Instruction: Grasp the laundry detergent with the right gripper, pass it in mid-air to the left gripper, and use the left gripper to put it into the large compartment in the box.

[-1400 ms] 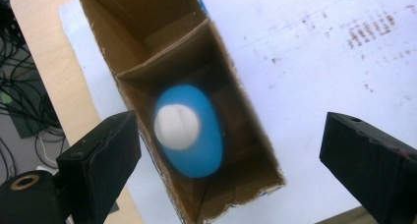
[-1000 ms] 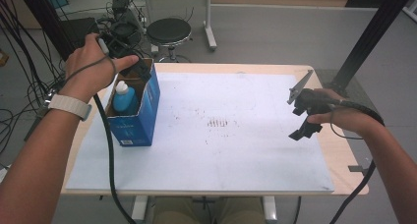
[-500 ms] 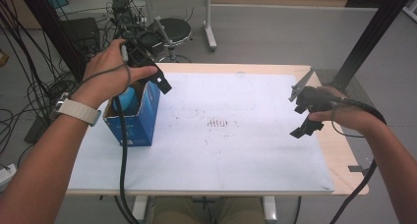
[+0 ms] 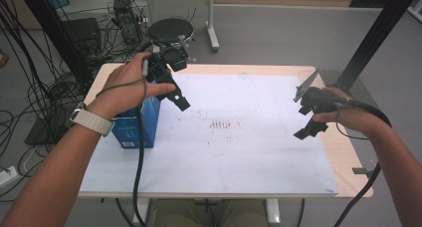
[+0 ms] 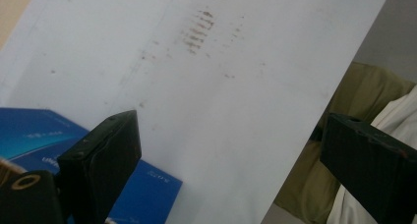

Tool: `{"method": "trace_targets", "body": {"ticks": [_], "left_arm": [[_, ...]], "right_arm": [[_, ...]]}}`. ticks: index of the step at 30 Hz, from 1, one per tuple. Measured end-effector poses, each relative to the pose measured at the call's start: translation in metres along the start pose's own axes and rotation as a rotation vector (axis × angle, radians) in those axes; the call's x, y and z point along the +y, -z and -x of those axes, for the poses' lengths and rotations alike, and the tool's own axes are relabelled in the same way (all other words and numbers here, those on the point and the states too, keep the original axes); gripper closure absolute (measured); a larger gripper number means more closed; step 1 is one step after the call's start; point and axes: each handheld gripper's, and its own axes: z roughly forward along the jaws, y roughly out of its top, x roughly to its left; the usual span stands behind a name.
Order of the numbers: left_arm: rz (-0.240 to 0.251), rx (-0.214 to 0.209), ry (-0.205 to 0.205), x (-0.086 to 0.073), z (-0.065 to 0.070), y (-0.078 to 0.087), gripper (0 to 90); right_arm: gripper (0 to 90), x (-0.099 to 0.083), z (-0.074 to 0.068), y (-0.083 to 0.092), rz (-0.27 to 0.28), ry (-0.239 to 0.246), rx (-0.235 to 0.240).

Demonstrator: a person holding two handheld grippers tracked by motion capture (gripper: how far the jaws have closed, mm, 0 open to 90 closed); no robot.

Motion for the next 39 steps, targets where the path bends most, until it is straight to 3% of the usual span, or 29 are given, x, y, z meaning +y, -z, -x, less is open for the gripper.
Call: {"method": "trace_targets", "body": {"ticks": [7, 12, 14, 21, 39], "left_arm": [[-0.024, -0.020, -0.080, 0.008, 0.016, -0.019, 9.1], [-0.041, -0.032, -0.106, 0.009, 0.023, -0.032, 9.1], [-0.053, -0.018, -0.117, 0.010, 0.025, -0.036, 9.1], [-0.068, -0.007, -0.143, 0.009, 0.031, -0.045, 9.3], [-0.060, -0.016, -0.152, 0.008, 0.031, -0.057, 9.4]], "right_arm": [[5.8, 0.001, 0.001, -0.002, 0.002, -0.005, 0.001], [5.8, 0.001, -0.001, -0.001, 0.012, -0.009, -0.002], [5.8, 0.000, -0.002, -0.001, 0.013, -0.010, -0.005], [5.8, -0.001, -0.004, 0.000, 0.019, -0.011, -0.014], [5.8, -0.002, -0.004, -0.002, 0.029, -0.022, -0.015]]}}
